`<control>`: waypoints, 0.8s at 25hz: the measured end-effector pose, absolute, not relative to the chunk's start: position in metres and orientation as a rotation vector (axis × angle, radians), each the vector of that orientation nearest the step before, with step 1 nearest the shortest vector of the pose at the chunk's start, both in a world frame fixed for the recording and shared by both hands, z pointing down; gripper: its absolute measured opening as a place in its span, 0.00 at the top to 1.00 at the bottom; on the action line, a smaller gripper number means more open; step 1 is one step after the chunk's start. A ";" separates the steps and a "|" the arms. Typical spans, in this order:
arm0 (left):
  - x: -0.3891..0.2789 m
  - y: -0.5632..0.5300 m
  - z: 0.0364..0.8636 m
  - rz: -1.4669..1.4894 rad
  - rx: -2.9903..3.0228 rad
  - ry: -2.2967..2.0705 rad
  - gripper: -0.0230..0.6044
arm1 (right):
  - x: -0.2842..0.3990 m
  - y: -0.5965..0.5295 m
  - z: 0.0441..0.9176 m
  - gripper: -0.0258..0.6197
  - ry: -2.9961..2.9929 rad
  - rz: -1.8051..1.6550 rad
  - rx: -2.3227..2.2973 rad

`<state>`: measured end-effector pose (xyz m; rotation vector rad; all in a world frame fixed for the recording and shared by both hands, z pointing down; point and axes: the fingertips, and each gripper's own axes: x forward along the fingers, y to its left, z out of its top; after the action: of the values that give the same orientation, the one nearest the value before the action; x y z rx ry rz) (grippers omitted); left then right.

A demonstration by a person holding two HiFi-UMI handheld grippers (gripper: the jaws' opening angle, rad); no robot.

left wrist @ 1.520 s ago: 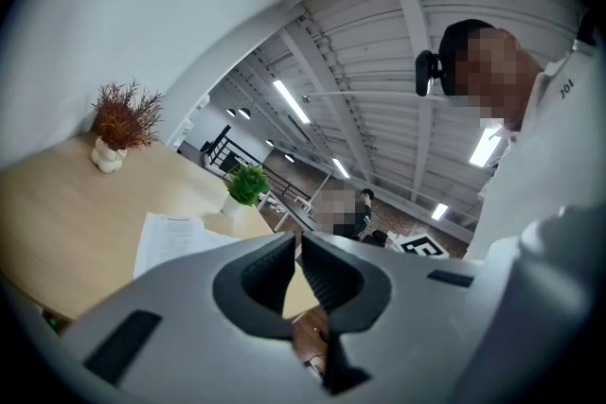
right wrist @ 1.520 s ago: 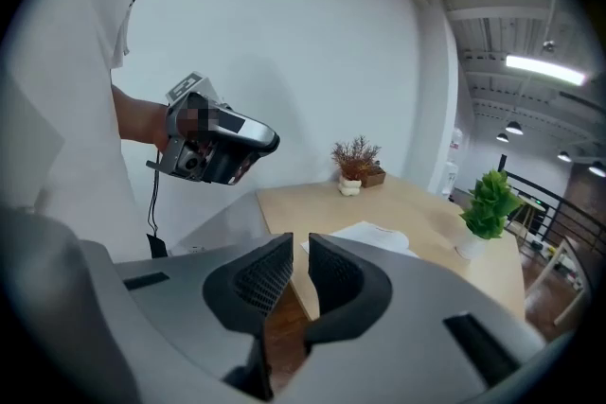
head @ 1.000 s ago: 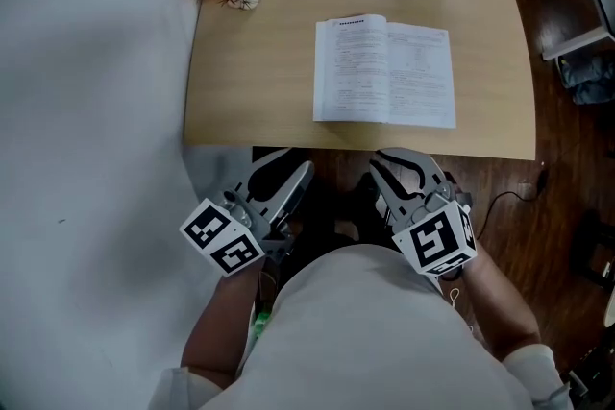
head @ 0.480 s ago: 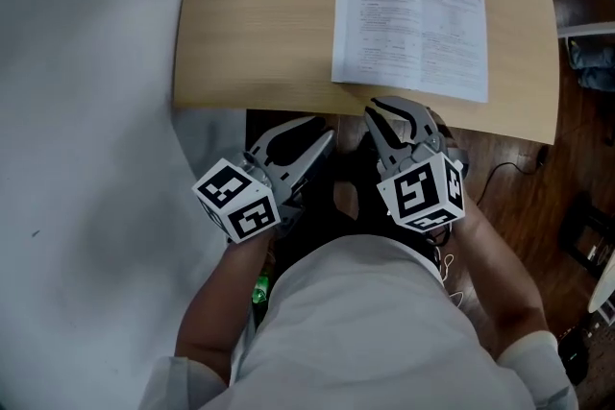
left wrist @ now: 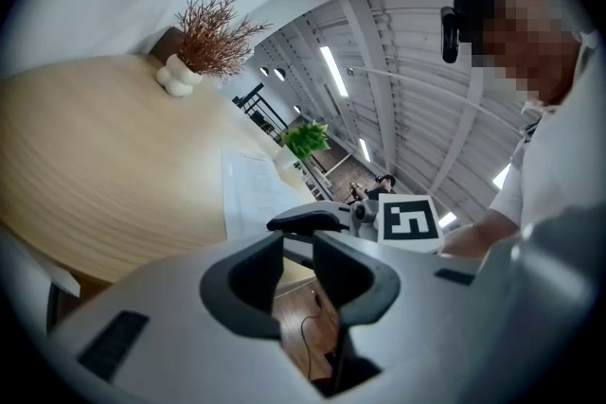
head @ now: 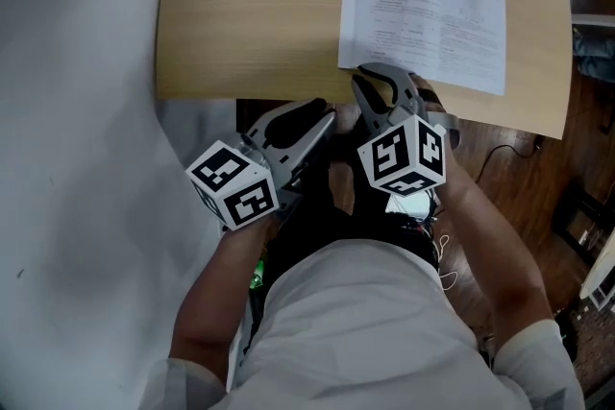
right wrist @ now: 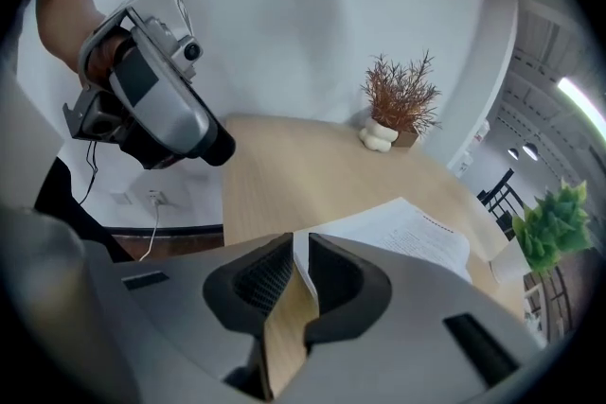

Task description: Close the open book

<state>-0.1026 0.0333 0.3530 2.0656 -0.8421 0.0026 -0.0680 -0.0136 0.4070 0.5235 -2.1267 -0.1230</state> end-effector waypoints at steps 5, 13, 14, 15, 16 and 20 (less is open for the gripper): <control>-0.099 0.032 0.362 -0.002 2.068 -0.784 0.85 | -0.075 -0.020 0.422 0.91 -2.093 -0.125 0.507; -0.098 0.029 0.370 0.004 2.058 -0.740 0.85 | -0.077 -0.023 0.442 0.91 -2.033 -0.077 0.494; -0.098 0.028 0.370 0.004 2.058 -0.736 0.85 | -0.076 -0.024 0.444 0.91 -2.029 -0.067 0.498; -0.099 0.028 0.371 0.003 2.058 -0.733 0.85 | -0.076 -0.025 0.445 0.91 -2.026 -0.056 0.500; -0.099 0.027 0.371 0.003 2.058 -0.731 0.85 | -0.076 -0.025 0.446 0.91 -2.025 -0.044 0.501; -0.102 0.024 0.371 0.006 2.048 -0.731 0.85 | -0.076 -0.027 0.449 0.91 -2.032 0.005 0.501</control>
<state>-0.1016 0.0245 0.3711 2.0483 -0.7312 0.0056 -0.0759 -0.0268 0.4488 0.5009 -2.0321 0.0046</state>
